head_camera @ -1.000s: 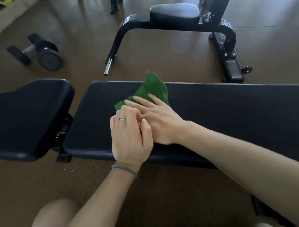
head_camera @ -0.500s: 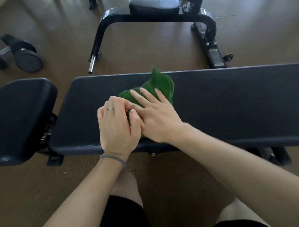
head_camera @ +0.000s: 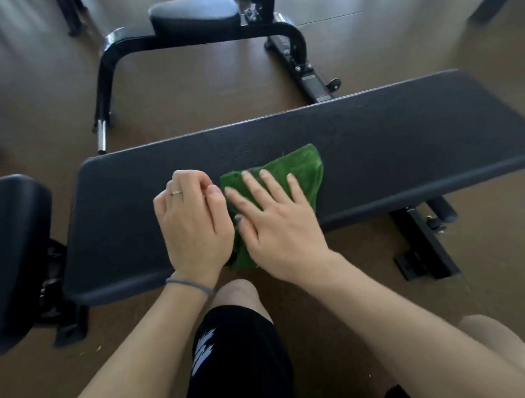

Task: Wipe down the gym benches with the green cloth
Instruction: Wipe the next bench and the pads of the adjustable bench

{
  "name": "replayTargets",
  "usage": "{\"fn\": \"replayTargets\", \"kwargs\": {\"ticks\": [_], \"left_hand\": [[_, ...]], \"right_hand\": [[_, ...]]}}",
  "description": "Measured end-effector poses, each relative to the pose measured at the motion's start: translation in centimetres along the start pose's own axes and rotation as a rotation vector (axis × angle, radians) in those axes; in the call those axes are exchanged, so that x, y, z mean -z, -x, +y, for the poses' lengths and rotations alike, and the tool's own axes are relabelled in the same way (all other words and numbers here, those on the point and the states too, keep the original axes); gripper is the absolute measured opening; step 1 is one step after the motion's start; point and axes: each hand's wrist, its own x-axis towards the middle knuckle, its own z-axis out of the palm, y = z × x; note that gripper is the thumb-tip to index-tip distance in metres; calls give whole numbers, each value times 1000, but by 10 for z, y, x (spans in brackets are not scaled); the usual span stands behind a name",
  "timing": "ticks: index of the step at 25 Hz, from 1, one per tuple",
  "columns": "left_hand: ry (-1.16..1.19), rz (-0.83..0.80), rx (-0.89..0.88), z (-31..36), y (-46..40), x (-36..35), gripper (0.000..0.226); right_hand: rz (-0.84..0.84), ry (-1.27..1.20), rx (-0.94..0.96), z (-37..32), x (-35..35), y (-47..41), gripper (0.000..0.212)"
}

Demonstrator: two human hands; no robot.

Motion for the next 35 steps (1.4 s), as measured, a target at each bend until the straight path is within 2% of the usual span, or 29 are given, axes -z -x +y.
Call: {"fn": "replayTargets", "kwargs": {"ticks": [2, 3, 7, 9, 11, 13, 15, 18, 20, 22, 26, 29, 33, 35], "left_hand": [[21, -22, -50, 4, 0, 0, 13], [31, -43, -81, 9, 0, -1, 13], [-9, -150, -185, 37, 5, -27, 13], [-44, -196, -231, 51, 6, -44, 13], [-57, -196, -238, 62, 1, -58, 13], [-77, -191, -218, 71, -7, -70, 13], [-120, -227, -208, 84, -9, -81, 14], [-209, -309, -202, 101, -7, -95, 22], [-252, -333, -153, 103, -7, -100, 24], [-268, -329, -107, 101, -7, -101, 22], [-298, -324, -113, 107, -5, -101, 21], [-307, -322, -110, 109, -7, -101, 22], [-311, -310, -99, 109, -8, -101, 23], [-318, -290, -62, 110, -6, -100, 19]], "right_hand": [[-40, 12, 40, 13, 6, 7, 55], [-36, 34, -5, 34, 10, 2, 55], [-14, 48, -452, 138, 31, -13, 54], [35, 54, -560, 135, 29, -11, 55], [97, 63, -492, 107, 19, 4, 56], [64, 68, -343, 98, 19, 29, 56], [-21, 76, -280, 136, 32, 31, 54], [-85, 48, -358, 207, 51, -18, 54], [-98, 37, -365, 221, 52, -48, 55], [-95, 41, -296, 210, 50, -47, 57], [-128, 31, 22, 196, 44, 2, 56], [-161, 2, 145, 208, 49, -54, 55], [-179, 10, 160, 185, 34, -116, 56], [-166, 30, 298, 169, 26, -118, 55]]}}
